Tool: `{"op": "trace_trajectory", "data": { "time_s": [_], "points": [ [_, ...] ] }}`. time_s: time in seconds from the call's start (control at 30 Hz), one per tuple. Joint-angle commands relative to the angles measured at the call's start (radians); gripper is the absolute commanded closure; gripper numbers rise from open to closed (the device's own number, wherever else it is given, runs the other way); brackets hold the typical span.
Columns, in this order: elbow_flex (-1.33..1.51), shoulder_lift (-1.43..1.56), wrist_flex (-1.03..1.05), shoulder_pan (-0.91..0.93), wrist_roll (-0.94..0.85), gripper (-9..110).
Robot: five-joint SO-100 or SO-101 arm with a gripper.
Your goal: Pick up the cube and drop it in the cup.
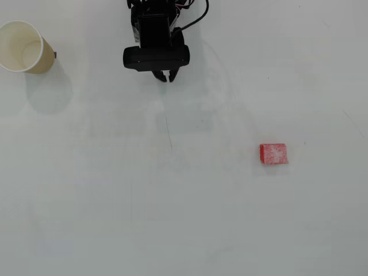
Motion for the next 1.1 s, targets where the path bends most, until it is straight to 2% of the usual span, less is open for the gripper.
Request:
{"op": "trace_trajectory", "data": {
  "time_s": [0.0,0.57,1.07],
  "points": [
    [0.034,0.028,-0.201,-0.008,0.003,101],
    [0.034,0.029,-0.403,-0.249,0.003,101],
    [0.034,0.029,-0.471,-0.472,0.003,101]
  ]
}}
